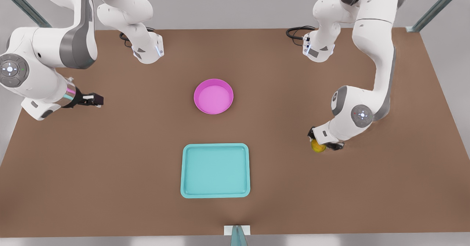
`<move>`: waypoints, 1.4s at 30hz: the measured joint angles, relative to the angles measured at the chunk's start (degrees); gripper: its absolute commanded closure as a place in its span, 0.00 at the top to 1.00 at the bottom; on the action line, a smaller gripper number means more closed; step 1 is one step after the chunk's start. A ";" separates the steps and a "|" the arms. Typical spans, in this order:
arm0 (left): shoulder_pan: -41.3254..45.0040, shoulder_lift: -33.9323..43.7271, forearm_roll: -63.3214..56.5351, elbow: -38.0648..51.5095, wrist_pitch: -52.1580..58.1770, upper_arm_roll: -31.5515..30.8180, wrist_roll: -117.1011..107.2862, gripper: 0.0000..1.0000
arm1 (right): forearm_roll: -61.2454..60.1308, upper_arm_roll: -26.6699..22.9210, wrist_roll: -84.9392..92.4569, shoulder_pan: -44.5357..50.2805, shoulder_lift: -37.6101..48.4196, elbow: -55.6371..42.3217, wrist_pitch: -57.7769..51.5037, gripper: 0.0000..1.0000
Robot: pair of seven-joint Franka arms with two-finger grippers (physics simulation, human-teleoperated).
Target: Place the orange on the plate with the left arm and the plate on the tray with the right arm
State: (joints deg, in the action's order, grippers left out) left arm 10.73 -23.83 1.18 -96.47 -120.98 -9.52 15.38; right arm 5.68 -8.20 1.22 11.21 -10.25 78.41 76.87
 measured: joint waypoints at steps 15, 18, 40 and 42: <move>35.36 -16.19 4.20 15.01 6.53 -1.71 -38.22 0.76 | -0.10 -0.03 -0.08 -0.05 -0.53 0.54 0.08 1.00; 36.31 -16.60 5.26 15.05 6.86 -1.69 -43.65 1.00 | -0.11 -0.03 -0.12 -0.05 -0.58 0.54 0.08 1.00; -3.46 11.88 -5.79 24.18 46.94 12.29 -25.41 1.00 | -29.99 2.86 5.35 10.74 -9.67 39.25 33.99 1.00; -3.49 12.50 -6.36 24.38 48.03 12.77 -23.60 1.00 | -30.24 3.10 6.69 11.85 -6.47 43.18 35.16 1.00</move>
State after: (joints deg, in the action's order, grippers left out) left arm 7.24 -11.33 -5.18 -72.09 -72.95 3.25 -8.23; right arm -24.56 -5.10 7.91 23.06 -16.72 121.59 112.03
